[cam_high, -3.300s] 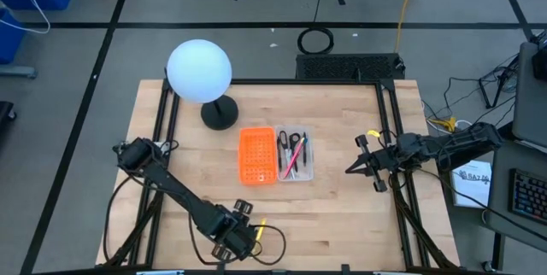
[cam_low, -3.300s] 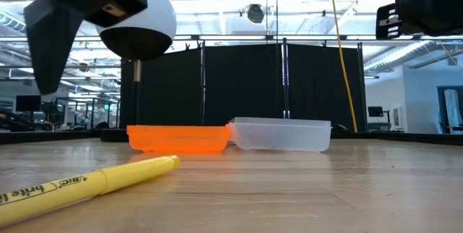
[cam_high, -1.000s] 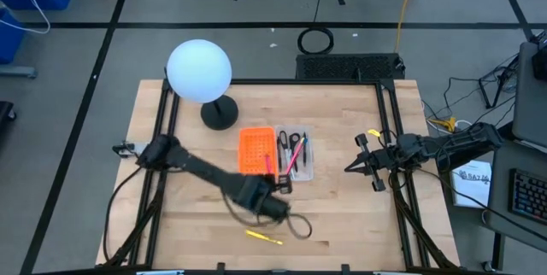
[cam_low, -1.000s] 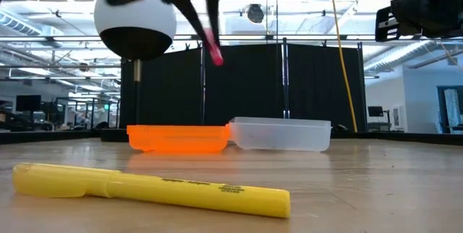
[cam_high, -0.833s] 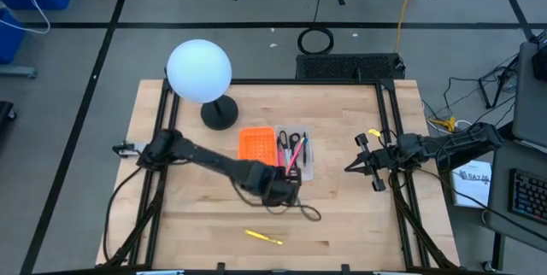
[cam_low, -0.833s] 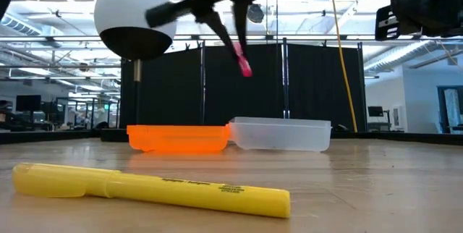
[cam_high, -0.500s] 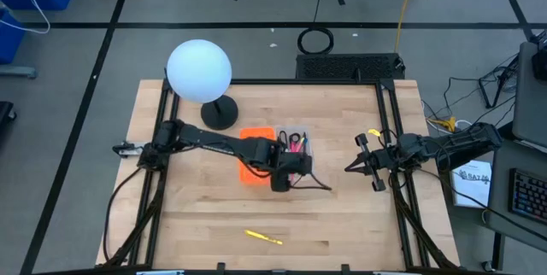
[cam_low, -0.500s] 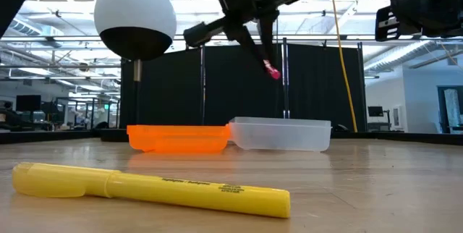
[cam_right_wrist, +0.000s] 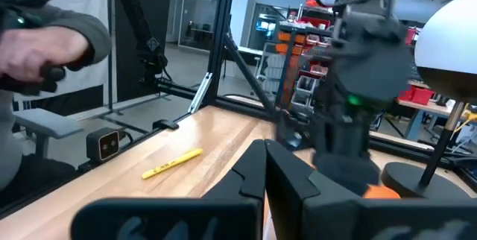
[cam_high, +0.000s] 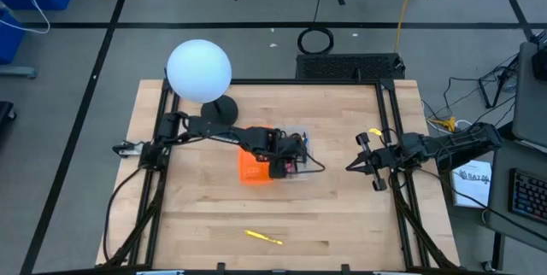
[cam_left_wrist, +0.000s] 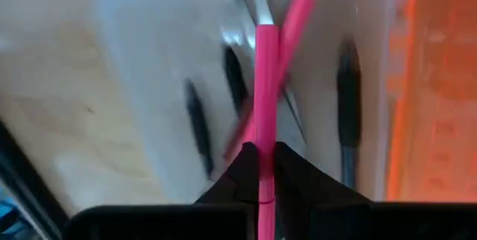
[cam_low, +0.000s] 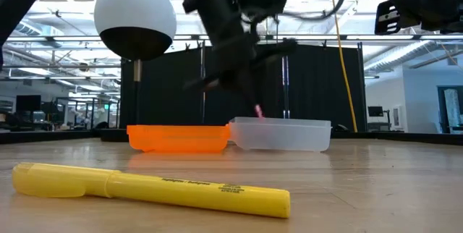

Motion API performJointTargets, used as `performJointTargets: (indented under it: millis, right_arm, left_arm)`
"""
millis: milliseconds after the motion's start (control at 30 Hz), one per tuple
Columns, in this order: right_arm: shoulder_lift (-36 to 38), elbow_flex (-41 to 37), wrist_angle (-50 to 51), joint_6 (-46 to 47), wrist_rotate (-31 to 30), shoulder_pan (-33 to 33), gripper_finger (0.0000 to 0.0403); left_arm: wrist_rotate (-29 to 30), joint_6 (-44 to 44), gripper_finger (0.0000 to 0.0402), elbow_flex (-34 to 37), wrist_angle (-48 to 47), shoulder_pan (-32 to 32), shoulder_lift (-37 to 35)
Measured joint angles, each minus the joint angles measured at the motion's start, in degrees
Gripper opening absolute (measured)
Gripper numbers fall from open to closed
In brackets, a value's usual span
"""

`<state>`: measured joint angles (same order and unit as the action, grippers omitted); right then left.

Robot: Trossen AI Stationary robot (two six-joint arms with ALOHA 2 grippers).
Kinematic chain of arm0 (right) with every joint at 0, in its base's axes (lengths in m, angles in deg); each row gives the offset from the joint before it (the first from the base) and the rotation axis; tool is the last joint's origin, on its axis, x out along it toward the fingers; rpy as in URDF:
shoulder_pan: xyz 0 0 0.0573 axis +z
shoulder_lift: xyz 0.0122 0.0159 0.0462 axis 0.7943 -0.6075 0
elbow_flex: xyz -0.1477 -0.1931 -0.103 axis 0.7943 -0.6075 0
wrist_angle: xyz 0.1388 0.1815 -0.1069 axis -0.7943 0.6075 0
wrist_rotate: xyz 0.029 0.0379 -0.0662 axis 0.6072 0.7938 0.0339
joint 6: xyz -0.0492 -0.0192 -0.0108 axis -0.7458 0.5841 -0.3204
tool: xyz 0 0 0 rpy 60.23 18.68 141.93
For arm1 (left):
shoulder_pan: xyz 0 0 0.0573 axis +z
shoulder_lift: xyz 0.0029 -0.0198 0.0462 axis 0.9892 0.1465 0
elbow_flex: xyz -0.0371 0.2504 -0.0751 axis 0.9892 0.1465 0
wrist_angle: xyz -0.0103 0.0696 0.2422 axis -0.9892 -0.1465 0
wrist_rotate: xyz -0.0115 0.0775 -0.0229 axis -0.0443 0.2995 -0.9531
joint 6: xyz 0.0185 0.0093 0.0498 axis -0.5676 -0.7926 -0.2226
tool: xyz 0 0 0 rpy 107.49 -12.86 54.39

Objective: Pick & place school supplies into a supply box
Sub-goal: Put the pink pen into the orange supply box, then put the yellow pen into the orange supply box

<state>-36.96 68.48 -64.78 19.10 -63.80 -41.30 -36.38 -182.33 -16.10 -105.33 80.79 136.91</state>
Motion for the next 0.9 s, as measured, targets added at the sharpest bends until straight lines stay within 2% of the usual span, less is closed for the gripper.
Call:
performJointTargets:
  millis: [167,400,567,733,900]
  right_arm:
    - [0.0,0.0,0.82,0.37,0.01,0.0,0.0]
    - [-0.01,0.0,2.91,0.59,0.02,0.0,0.0]
    - [-0.02,-0.07,4.02,0.94,0.02,0.0,0.0]
    - [-0.02,-0.07,3.93,1.09,0.02,0.0,0.0]
    - [-0.02,-0.07,3.89,1.03,0.02,0.0,0.0]
  left_arm:
    - [-0.27,-3.17,0.0024,2.95,2.71,2.09,0.0]
    - [-3.2,-1.93,0.0025,3.34,2.2,4.01,-0.02]
    - [-2.97,-1.77,0.0067,3.34,2.56,4.14,-0.02]
    - [1.76,0.96,0.0109,3.34,4.41,4.08,-0.04]
    - [8.76,-0.13,0.0122,3.36,4.22,2.59,-2.88]
